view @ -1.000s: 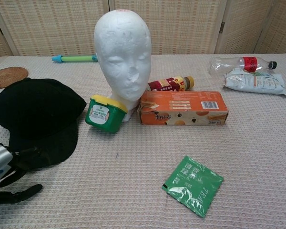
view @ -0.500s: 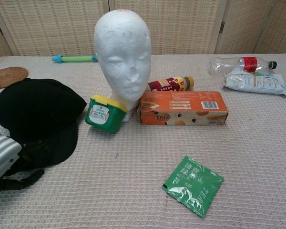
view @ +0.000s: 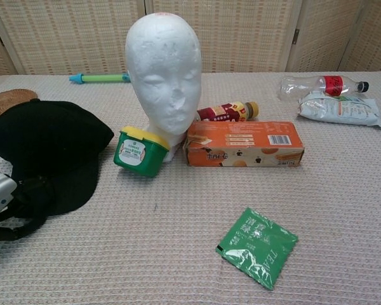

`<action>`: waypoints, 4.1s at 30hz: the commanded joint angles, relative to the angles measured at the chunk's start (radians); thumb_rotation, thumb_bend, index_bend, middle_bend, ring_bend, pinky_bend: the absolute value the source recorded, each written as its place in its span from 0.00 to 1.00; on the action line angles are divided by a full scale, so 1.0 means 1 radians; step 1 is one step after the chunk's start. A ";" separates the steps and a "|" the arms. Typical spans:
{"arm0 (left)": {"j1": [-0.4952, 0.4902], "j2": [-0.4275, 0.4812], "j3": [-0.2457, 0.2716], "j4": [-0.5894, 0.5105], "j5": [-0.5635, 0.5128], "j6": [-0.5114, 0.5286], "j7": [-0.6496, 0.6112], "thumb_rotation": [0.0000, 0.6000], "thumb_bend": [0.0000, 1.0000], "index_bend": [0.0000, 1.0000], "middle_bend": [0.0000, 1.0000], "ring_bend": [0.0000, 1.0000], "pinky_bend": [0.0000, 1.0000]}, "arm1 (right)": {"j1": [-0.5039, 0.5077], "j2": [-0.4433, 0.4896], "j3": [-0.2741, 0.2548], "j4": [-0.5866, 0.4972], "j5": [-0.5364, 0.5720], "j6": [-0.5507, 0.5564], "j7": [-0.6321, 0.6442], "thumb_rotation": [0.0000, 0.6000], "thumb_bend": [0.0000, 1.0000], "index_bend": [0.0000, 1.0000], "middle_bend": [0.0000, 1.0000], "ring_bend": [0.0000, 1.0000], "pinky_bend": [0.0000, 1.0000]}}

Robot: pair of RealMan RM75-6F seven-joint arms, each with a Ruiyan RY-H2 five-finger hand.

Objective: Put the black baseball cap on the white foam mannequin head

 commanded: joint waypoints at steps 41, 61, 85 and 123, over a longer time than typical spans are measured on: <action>-0.164 0.095 -0.177 0.001 -0.214 0.014 -0.012 1.00 0.45 0.67 1.00 0.93 1.00 | 0.002 0.036 -0.028 -0.033 -0.030 -0.010 0.038 1.00 0.11 0.00 0.00 0.00 0.00; -0.386 0.284 -0.323 -0.085 -0.322 0.202 -0.020 1.00 0.52 0.69 1.00 0.93 1.00 | -0.001 0.049 -0.043 -0.044 -0.059 -0.001 0.056 1.00 0.11 0.00 0.00 0.00 0.00; -0.757 0.452 -0.454 -0.539 -0.301 0.180 0.343 1.00 0.54 0.69 1.00 0.93 1.00 | 0.012 0.075 -0.032 -0.045 -0.050 -0.014 0.114 1.00 0.11 0.00 0.00 0.00 0.00; -0.355 0.351 -0.078 -0.827 -0.054 0.317 0.458 1.00 0.28 0.37 0.98 0.87 0.97 | -0.013 0.088 -0.040 -0.055 -0.091 0.043 0.117 1.00 0.11 0.00 0.00 0.00 0.00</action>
